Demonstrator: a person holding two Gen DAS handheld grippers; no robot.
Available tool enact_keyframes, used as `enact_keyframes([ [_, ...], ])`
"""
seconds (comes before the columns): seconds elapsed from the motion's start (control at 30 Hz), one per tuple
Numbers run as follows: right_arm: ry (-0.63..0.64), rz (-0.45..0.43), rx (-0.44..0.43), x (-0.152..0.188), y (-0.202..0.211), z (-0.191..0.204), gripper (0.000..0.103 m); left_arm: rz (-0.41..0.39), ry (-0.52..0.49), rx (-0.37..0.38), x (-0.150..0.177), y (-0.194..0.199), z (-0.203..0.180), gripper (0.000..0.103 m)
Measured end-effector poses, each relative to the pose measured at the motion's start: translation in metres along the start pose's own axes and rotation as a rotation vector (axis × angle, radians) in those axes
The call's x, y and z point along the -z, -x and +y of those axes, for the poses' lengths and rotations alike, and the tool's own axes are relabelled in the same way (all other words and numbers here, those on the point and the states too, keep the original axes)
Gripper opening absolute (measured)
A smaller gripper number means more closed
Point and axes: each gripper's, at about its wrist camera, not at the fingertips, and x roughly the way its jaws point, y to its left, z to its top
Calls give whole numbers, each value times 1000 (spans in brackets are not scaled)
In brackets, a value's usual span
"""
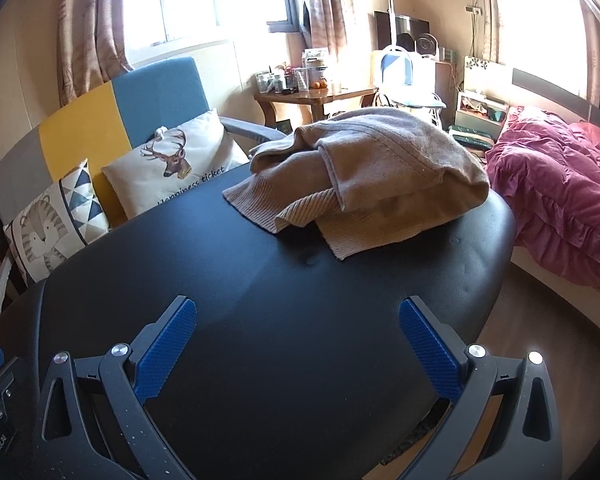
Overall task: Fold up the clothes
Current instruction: 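Move both tools across the table toward the crumpled beige sweater, then grasp the beige sweater edge with the right gripper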
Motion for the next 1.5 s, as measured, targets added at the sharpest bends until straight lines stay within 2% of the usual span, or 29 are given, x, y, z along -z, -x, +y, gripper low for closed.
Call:
enact_keyframes([
  [0.17, 26, -5, 43, -28, -47, -27, 103, 13, -1, -4, 2, -10, 4, 44],
  [0.37, 60, -62, 162, -69, -93, -60, 103, 42, 27, 11, 8, -25, 16, 44],
  [0.63, 222, -73, 308, -115, -149, -76, 103, 87, 44, 10, 12, -49, 19, 44],
  [0.77, 273, -75, 282, -127, -169, -75, 103, 89, 64, 27, 14, -58, 24, 44],
  [0.83, 284, -60, 289, -130, -181, -76, 96, 92, 77, 40, 16, -61, 26, 44],
  [0.9, 284, -32, 299, -133, -193, -80, 95, 92, 80, 55, 18, -64, 28, 44],
  [1.17, 265, 101, 322, -130, -237, -107, 96, 127, 73, 59, 31, -77, 33, 44],
  [1.27, 227, 128, 318, -127, -240, -110, 97, 145, 83, 62, 35, -82, 34, 44],
  [1.3, 214, 137, 317, -126, -241, -110, 93, 147, 86, 64, 35, -83, 35, 44],
  [1.33, 206, 138, 313, -125, -240, -109, 83, 149, 89, 67, 36, -83, 35, 44],
  [1.37, 202, 133, 308, -123, -237, -107, 78, 150, 88, 65, 37, -84, 36, 44],
  [1.43, 178, 133, 280, -122, -232, -105, 51, 148, 89, 67, 38, -83, 37, 44],
  [1.5, 125, 135, 241, -123, -224, -107, 31, 144, 89, 66, 39, -81, 39, 44],
])
